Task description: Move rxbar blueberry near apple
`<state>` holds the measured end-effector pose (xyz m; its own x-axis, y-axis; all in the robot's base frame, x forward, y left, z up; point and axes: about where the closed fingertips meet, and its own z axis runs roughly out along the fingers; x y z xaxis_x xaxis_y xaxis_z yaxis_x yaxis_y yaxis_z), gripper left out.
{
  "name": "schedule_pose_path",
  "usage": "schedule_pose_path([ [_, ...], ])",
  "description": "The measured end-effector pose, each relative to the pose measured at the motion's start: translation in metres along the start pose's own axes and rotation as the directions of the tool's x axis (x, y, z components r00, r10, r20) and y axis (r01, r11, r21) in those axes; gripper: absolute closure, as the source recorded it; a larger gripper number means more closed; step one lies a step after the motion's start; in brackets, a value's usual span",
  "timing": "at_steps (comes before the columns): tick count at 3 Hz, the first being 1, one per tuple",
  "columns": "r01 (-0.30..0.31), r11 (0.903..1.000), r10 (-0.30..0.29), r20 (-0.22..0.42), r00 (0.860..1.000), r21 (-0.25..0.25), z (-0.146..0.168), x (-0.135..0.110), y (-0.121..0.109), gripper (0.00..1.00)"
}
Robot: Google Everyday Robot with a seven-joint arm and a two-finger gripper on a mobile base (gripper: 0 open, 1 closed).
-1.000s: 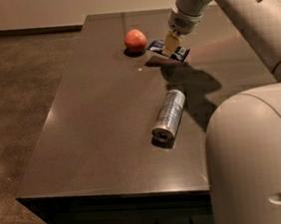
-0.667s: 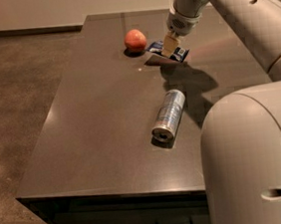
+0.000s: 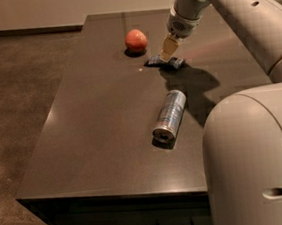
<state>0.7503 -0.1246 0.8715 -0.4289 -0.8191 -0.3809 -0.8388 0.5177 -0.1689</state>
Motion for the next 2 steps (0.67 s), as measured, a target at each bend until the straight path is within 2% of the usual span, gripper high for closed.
schedule_pose_path([
  [1,0.003,0.9998,-0.002,0.051,0.999,-0.021,-0.0024,0.001,0.0048,0.0],
  [2,0.003,0.9997,-0.001,0.055,0.998,-0.023,-0.002,0.0012,0.0052,0.0],
])
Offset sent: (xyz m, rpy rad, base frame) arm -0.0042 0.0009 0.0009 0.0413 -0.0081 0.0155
